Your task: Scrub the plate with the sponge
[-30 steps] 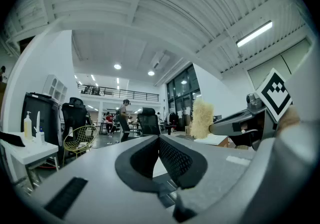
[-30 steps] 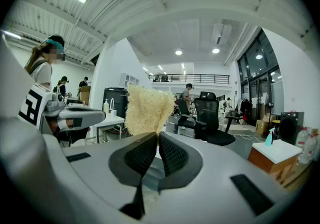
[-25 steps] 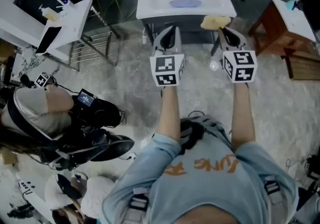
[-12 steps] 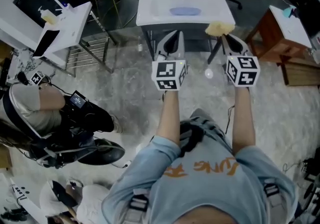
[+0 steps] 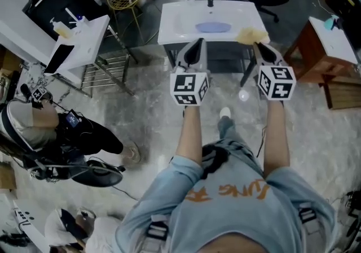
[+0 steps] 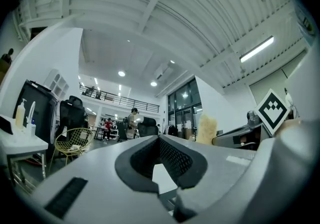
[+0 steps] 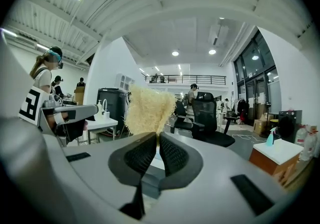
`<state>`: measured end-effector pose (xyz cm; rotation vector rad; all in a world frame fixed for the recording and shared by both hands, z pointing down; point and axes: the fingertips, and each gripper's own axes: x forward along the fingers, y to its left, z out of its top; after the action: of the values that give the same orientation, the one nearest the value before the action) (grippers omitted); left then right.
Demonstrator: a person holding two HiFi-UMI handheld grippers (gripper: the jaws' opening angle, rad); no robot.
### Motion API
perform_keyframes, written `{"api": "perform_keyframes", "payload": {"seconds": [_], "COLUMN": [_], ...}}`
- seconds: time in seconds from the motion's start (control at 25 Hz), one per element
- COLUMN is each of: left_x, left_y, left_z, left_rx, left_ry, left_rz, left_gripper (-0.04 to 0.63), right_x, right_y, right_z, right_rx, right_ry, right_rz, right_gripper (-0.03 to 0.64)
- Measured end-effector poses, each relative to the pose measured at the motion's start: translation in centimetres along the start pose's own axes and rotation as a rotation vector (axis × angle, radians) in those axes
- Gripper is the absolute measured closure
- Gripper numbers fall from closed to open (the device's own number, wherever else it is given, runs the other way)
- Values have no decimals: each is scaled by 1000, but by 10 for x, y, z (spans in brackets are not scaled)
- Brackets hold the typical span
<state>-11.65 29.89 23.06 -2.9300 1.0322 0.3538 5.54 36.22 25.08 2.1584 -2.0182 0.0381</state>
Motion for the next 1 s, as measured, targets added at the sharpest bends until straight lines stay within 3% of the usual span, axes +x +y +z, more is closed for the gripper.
{"api": "perform_keyframes", "payload": {"seconds": [0.2, 0.64, 0.84, 1.0], "left_x": [31, 137, 184, 228], "left_y": [27, 60, 72, 78], "left_z": [-13, -64, -91, -113], "left_rx": [3, 25, 19, -24], "left_ry": [9, 145, 193, 226], "left_rz": [33, 47, 81, 31], "left_gripper": [603, 602, 602, 601], "right_x": [45, 159, 201, 241], "right_y": [-24, -91, -141, -171], "right_z": [3, -13, -34, -35], "right_rx": [15, 180, 241, 253], "right_ry": [-33, -26, -4, -4], "right_rz": [-10, 47, 26, 29], "right_gripper": [597, 597, 598, 598]}}
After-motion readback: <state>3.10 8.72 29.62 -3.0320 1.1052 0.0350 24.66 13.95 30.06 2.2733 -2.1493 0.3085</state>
